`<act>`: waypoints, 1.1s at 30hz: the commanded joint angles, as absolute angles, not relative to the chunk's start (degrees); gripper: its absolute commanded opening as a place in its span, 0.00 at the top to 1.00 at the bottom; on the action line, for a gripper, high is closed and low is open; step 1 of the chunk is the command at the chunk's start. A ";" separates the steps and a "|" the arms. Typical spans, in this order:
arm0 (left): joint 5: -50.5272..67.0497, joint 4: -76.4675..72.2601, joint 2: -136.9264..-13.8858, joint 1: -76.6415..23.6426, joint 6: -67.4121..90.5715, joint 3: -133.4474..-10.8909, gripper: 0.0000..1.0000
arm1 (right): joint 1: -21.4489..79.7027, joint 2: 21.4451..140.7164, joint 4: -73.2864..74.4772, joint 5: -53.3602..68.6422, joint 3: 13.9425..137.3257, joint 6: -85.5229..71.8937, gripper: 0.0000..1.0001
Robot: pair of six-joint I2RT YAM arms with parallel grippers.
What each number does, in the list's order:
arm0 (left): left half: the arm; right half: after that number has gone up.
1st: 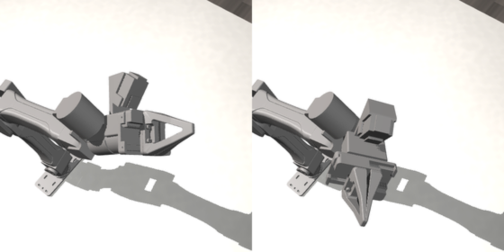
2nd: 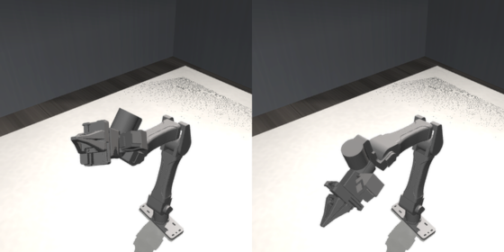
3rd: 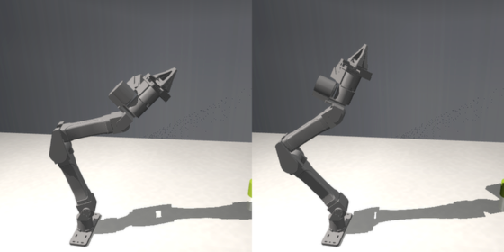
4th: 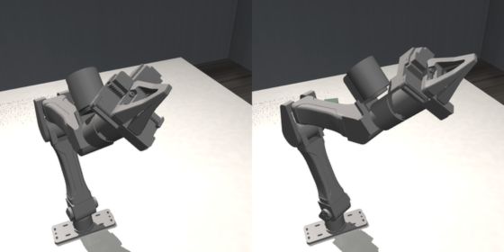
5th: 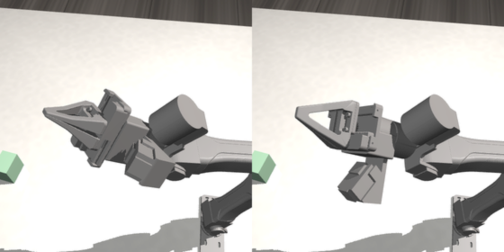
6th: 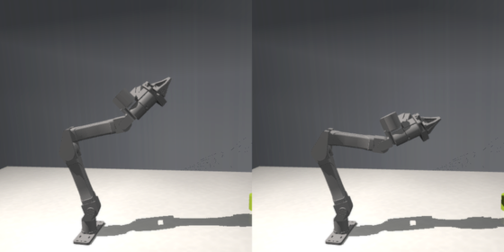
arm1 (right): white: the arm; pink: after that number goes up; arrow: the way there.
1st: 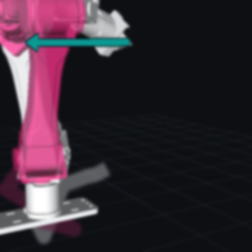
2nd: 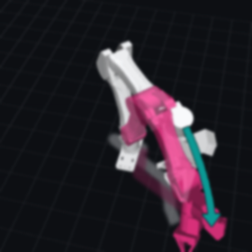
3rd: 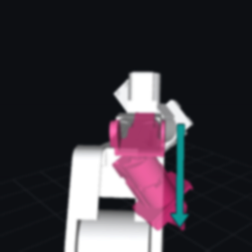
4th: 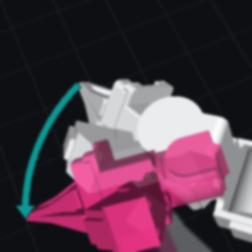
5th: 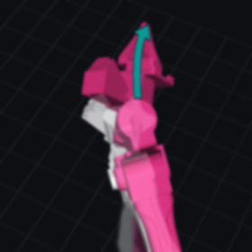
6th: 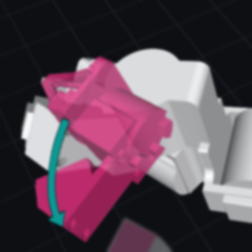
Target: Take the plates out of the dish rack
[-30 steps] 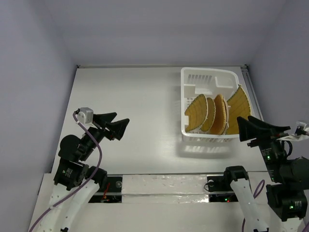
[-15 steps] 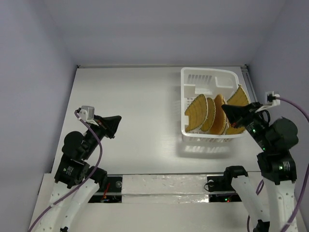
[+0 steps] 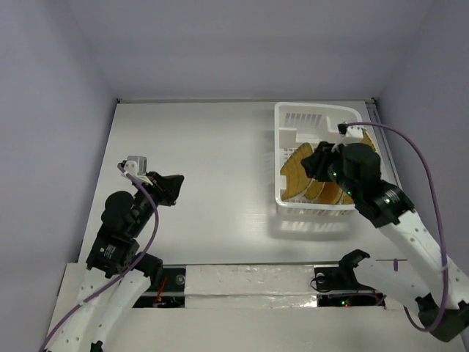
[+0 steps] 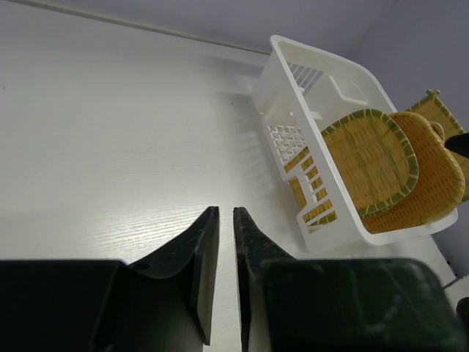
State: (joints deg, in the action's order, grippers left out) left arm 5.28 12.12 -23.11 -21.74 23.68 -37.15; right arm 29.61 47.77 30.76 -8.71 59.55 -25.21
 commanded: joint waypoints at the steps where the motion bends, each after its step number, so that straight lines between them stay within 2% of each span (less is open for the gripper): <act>1: 5.18 10.55 -22.76 -21.53 24.26 -38.14 0.88 | 30.94 51.50 32.08 -24.42 61.44 -24.61 0.45; 3: 5.19 10.55 -22.42 -21.53 24.17 -38.14 0.80 | 30.94 53.08 31.47 -28.46 60.65 -25.05 0.39; 9: 5.98 10.02 -20.57 -21.53 24.17 -37.71 0.61 | 30.94 58.97 31.82 -33.40 60.03 -26.19 0.44; 24: 6.50 9.76 -20.39 -21.01 24.35 -37.62 0.56 | 30.94 65.57 29.79 -32.96 60.38 -23.38 0.67; 33: 7.03 9.67 -20.04 -20.48 24.17 -37.62 0.54 | 32.51 69.26 34.18 -36.20 64.16 -20.66 0.92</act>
